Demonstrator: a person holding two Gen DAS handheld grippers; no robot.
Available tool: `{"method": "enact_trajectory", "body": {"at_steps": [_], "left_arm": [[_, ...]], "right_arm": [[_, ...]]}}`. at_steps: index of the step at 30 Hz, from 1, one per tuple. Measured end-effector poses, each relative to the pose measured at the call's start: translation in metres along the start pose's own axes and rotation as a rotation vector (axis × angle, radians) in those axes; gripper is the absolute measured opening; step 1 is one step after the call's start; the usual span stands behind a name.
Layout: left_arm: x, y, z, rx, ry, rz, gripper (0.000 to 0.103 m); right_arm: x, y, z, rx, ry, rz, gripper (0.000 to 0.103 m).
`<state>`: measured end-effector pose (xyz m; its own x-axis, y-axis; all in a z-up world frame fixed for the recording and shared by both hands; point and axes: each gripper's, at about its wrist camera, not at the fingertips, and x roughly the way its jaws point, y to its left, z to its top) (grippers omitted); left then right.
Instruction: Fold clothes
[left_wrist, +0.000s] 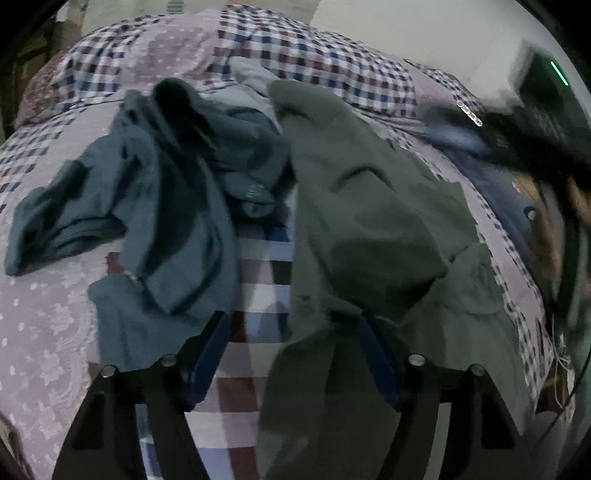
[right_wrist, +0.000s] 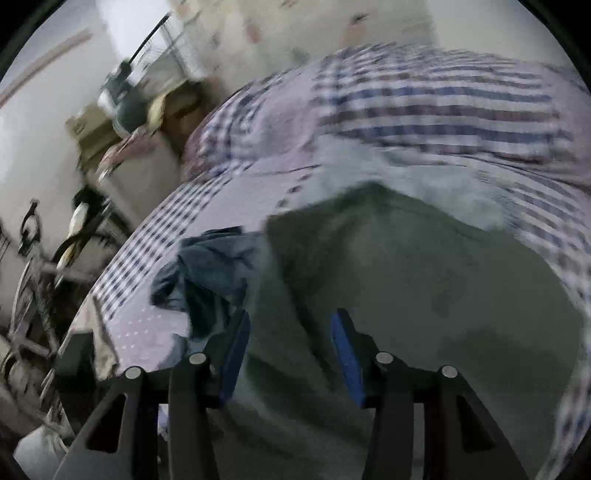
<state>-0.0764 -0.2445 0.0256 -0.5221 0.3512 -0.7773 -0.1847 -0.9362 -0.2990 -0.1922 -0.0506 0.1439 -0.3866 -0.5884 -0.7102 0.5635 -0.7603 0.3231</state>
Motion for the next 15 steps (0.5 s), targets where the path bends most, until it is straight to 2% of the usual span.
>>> {"method": "enact_trajectory", "body": {"at_steps": [2,5,6,8,9,10,11,12,14,15], "left_arm": [[0.005,-0.003,-0.001,0.015,0.012,-0.005,0.068],[0.015,-0.004,0.000,0.019,0.036,-0.002,0.061],[0.018,-0.004,0.000,0.012,0.042,0.002,0.057],[0.023,-0.002,-0.001,-0.002,0.052,0.001,0.041],[0.025,-0.001,-0.001,-0.013,0.057,-0.003,0.039],[0.028,0.001,-0.002,-0.024,0.063,-0.014,0.033],[0.031,0.002,-0.003,-0.035,0.068,-0.023,0.026],[0.033,0.002,-0.004,-0.044,0.070,-0.028,0.020],[0.034,0.006,-0.005,-0.063,0.059,-0.030,0.006],[0.033,0.010,-0.005,-0.085,0.047,-0.037,0.005]], "right_arm": [[0.023,0.009,0.019,-0.029,0.046,0.018,0.050],[0.072,0.020,0.053,-0.093,0.124,-0.019,0.050],[0.086,0.025,0.061,-0.117,0.147,-0.035,0.050],[0.112,0.035,0.067,-0.188,0.191,-0.078,0.048],[0.125,0.040,0.069,-0.224,0.213,-0.100,0.048],[0.134,0.039,0.072,-0.214,0.223,-0.101,0.042],[0.142,0.037,0.075,-0.197,0.232,-0.099,0.008],[0.140,0.031,0.080,-0.161,0.191,-0.090,0.003],[0.124,0.018,0.091,-0.096,0.092,-0.079,0.000],[0.118,0.013,0.097,-0.086,0.064,-0.073,0.000]]}}
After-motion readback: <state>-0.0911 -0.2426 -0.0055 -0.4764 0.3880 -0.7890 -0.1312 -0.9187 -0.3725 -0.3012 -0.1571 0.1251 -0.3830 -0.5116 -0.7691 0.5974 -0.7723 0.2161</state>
